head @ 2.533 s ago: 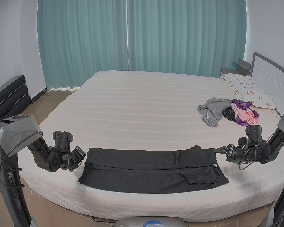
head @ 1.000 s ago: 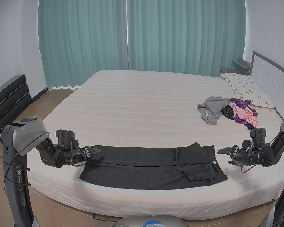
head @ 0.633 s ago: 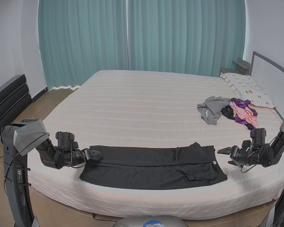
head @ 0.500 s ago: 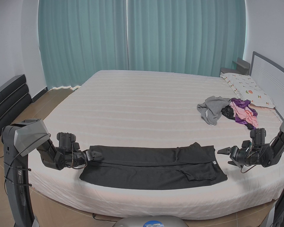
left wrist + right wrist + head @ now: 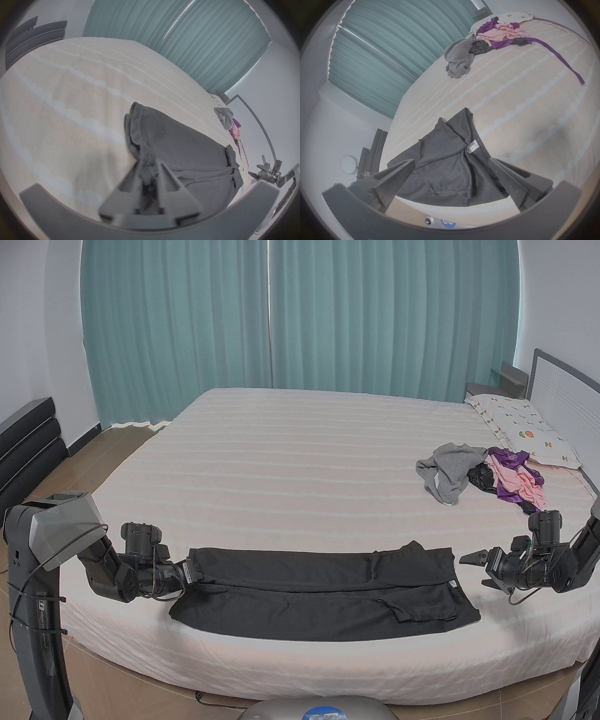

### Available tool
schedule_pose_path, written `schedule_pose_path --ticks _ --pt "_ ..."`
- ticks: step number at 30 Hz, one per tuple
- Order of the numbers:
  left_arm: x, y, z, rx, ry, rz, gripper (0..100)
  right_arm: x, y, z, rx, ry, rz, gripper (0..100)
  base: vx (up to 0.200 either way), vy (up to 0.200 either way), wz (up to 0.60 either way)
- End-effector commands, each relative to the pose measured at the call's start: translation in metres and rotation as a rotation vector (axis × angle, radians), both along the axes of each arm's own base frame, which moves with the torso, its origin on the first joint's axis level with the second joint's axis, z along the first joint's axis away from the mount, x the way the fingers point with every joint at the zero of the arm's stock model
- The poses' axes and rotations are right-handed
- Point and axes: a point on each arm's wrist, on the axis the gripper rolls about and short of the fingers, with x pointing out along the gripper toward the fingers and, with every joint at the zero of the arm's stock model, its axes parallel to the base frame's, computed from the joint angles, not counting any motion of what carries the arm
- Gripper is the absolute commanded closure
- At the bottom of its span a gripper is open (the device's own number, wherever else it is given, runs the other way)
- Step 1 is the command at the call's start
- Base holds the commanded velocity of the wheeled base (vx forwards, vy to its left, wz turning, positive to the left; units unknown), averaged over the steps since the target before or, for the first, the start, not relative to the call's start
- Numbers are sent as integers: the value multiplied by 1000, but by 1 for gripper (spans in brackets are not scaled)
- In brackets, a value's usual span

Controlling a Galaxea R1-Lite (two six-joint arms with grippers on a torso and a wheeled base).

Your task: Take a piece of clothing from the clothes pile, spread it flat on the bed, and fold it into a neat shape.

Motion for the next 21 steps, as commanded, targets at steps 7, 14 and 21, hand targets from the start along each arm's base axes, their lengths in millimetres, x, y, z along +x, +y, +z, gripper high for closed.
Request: schedule_pose_path --ticks 7,14,21 --pt "-1 0 3 22 -10 20 100 0 -1 0 2 1 -5 0 0 0 0" --pt "-3 0 3 33 -14 34 100 0 -1 1 3 -3 -6 0 0 0 0" --pt "-4 0 4 33 -15 34 100 -1 -1 1 3 -1 -6 0 0 0 0"
